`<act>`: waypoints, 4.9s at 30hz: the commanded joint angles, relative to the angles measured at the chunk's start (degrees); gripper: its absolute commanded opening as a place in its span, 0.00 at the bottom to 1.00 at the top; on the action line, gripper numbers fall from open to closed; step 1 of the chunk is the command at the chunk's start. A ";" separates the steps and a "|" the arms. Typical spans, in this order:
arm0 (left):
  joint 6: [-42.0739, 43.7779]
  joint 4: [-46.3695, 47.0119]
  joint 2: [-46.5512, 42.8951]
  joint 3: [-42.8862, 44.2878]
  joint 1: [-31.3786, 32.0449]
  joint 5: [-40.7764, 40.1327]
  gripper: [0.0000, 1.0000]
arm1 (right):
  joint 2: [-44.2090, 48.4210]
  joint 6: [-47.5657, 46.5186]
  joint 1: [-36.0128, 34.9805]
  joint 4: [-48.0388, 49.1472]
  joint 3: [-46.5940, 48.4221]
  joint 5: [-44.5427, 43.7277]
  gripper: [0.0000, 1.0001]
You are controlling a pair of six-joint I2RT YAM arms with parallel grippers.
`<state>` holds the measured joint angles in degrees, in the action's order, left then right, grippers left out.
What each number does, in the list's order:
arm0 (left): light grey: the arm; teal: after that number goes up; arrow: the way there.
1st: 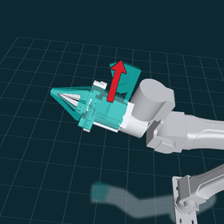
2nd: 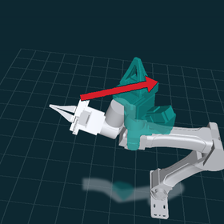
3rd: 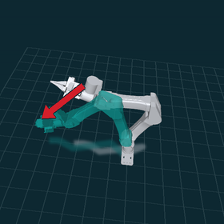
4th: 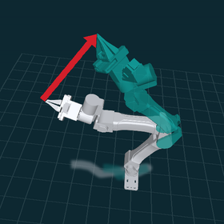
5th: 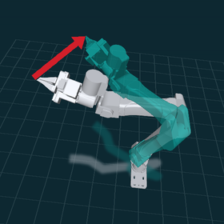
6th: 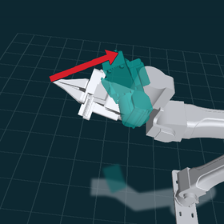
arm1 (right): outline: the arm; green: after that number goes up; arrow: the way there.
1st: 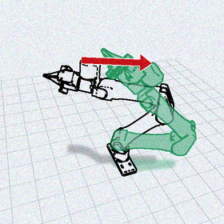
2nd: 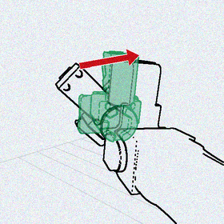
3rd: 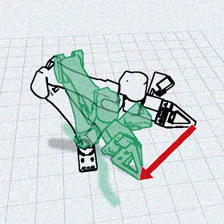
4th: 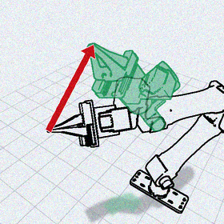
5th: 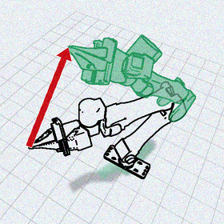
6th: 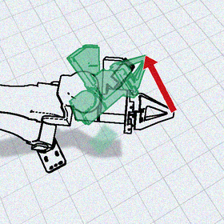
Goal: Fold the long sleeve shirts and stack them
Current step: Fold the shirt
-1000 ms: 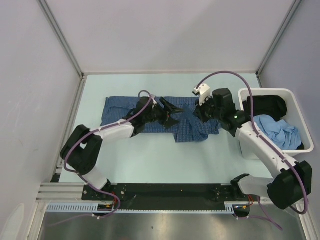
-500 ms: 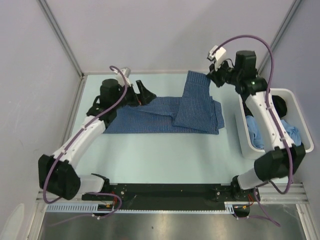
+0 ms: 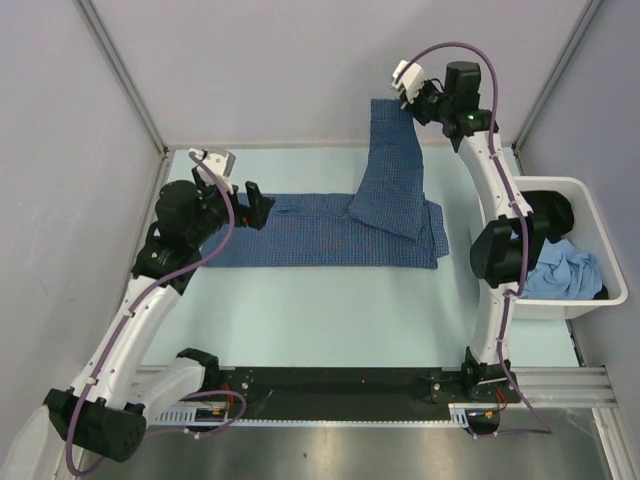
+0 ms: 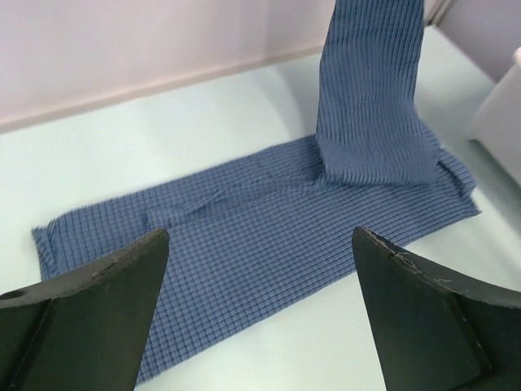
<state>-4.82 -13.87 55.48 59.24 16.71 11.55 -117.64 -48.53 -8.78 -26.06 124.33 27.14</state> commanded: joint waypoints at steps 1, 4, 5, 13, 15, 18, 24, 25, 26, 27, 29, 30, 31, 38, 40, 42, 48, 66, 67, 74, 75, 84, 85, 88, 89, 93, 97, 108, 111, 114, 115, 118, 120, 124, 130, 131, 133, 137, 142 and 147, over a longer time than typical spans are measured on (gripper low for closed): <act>2.53 -2.39 -0.90 -1.50 -1.41 -4.25 1.00 | -4.60 -4.90 -1.86 8.21 9.25 -2.96 0.00; 1.48 -2.48 -0.64 -2.11 -3.08 -4.78 0.99 | -5.66 -6.66 -2.91 12.32 8.13 -4.28 0.00; 1.04 -2.57 -0.47 -2.29 -3.52 -4.87 0.99 | -5.58 -7.45 -3.17 13.92 7.60 -4.63 0.00; -0.63 -3.62 2.61 -1.85 -6.51 -3.64 0.99 | -5.14 -9.74 -5.98 14.91 4.00 -7.00 0.00; -0.89 -3.97 2.96 -1.68 -7.48 -3.29 1.00 | -2.86 -8.43 -7.21 14.12 1.02 -9.72 0.00; -1.16 -5.03 3.49 -1.50 -8.62 -2.77 0.99 | 1.18 -8.51 -10.64 12.45 -6.36 -15.96 0.00; -2.65 -7.40 3.84 -1.41 -11.87 -0.65 1.00 | 8.13 -2.10 -17.49 8.76 -19.38 -22.38 0.00; -2.65 -7.58 3.84 -1.41 -12.31 0.13 0.99 | 8.39 0.00 -18.37 7.88 -19.91 -22.91 0.00; -2.91 -7.75 3.76 -1.41 -13.27 0.40 1.00 | 8.48 1.32 -19.86 7.09 -20.18 -23.96 0.00; -3.00 -8.10 3.84 -1.41 -13.63 0.75 0.99 | 8.31 2.90 -20.49 5.34 -19.75 -24.41 0.00; -3.61 -8.45 3.93 -1.41 -15.12 1.89 0.99 | 7.70 7.65 -22.33 2.26 -18.78 -24.24 0.00; -3.79 -8.89 4.10 -1.50 -15.56 2.33 1.00 | 6.82 9.75 -22.95 1.46 -17.73 -24.24 0.00; -4.05 -9.24 4.37 -1.33 -16.52 3.38 0.99 | 6.21 12.82 -23.65 0.50 -16.94 -23.45 0.00; -11.51 -7.59 6.13 -4.13 -21.63 14.71 0.99 | -0.03 28.99 -27.70 -2.68 -10.26 -20.11 0.00; -13.63 -4.60 6.74 -5.88 -21.81 15.87 0.99 | -1.26 32.78 -27.96 -2.06 -9.46 -17.75 0.00; -17.67 -0.82 8.23 -7.47 -21.72 17.88 0.99 | -1.97 37.34 -28.14 -0.57 -9.46 -15.81 0.00; -26.38 7.27 14.03 -7.48 -21.81 20.79 0.99 | -3.29 47.28 -29.45 4.88 -8.41 -12.19 0.00; -23.31 2.80 16.41 -6.07 -28.39 15.17 1.00 | -7.68 59.52 -34.73 16.22 -9.81 -12.19 0.00; -22.96 1.92 16.32 -6.07 -28.83 14.91 0.99 | -8.21 59.95 -34.99 16.83 -9.81 -12.28 0.00; -19.97 -0.37 15.62 -6.51 -31.12 14.55 1.00 | -10.94 62.68 -36.22 19.65 -8.76 -13.86 0.00; -19.53 -0.46 15.36 -6.60 -31.38 14.47 0.99 | -11.11 63.29 -36.31 20.26 -8.41 -13.95 0.00; -18.03 -1.69 14.57 -7.12 -32.88 14.81 0.99 | -12.61 65.85 -38.25 24.04 -7.00 -12.81 0.00; -18.03 -1.78 14.56 -7.21 -32.97 14.82 1.00 | -12.78 65.76 -38.42 24.13 -7.00 -12.81 0.00; -17.77 -1.86 14.48 -7.39 -33.15 14.90 0.99 | -13.75 65.76 -39.04 24.83 -6.65 -13.07 0.00; -17.77 -1.86 14.30 -7.56 -33.41 14.99 0.99 | -14.19 65.85 -38.95 25.09 -6.47 -13.42 0.00; -17.33 -2.13 14.21 -8.09 -33.67 14.90 0.99 | -16.99 65.85 -38.95 25.54 -5.24 -14.13 0.00; -16.89 -2.30 14.04 -8.79 -34.11 14.47 1.00 | -18.41 65.93 -38.95 25.62 -4.80 -14.04 0.00; -12.24 -5.28 17.02 -7.30 -35.87 15.25 0.99 | -21.75 66.64 -39.65 29.84 -4.80 -11.85 0.00; -8.02 -7.48 20.01 -5.02 -35.87 16.13 0.99 | -22.01 67.69 -39.83 30.81 -4.80 -10.26 0.00; -3.37 -9.59 22.82 -2.03 -35.78 16.22 1.00 | -22.62 67.96 -40.18 31.78 -4.19 -8.25 0.19; -1.09 -10.03 23.44 -0.72 -35.87 16.22 0.99 | -22.63 67.96 -40.27 31.69 -4.10 -6.85 0.28; 3.65 -12.40 26.16 2.35 -35.87 16.66 0.99 | -19.83 66.30 -39.65 29.07 -4.45 -4.29 0.61; 7.69 -13.64 28.09 4.12 -35.87 17.98 0.99 | -15.54 65.24 -38.16 27.57 -6.63 -2.97 0.68; 18.95 -18.29 31.87 6.41 -35.78 17.55 0.93 | -6.21 61.72 -33.69 18.54 -15.57 -1.74 0.67; 26.17 -24.08 38.64 9.92 -35.69 18.68 0.72 | 9.94 50.74 -25.16 3.49 -35.25 -3.14 0.62; 26.87 -24.71 38.91 10.36 -35.43 19.47 0.71 | 11.81 46.99 -24.45 2.26 -37.74 -4.62 0.60; 31.69 -26.73 38.74 10.37 -33.68 19.04 0.71 | 17.50 43.63 -22.78 -0.56 -44.48 -7.00 0.59; 44.42 -30.33 36.19 7.83 -29.99 16.49 0.71 | 24.12 37.29 -19.18 -7.31 -51.98 -12.72 0.51; 58.06 -32.28 33.03 4.58 -27.18 15.00 0.71 | 27.29 35.79 -12.76 -8.74 -58.14 -15.88 0.50; 68.97 -24.55 30.21 -3.51 -21.46 8.67 0.70 | 24.14 34.48 -10.83 -5.32 -59.21 -17.99 0.50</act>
<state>51.31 -42.44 88.86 59.75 -8.16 24.08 -92.66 -11.27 -20.10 -33.19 64.55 11.79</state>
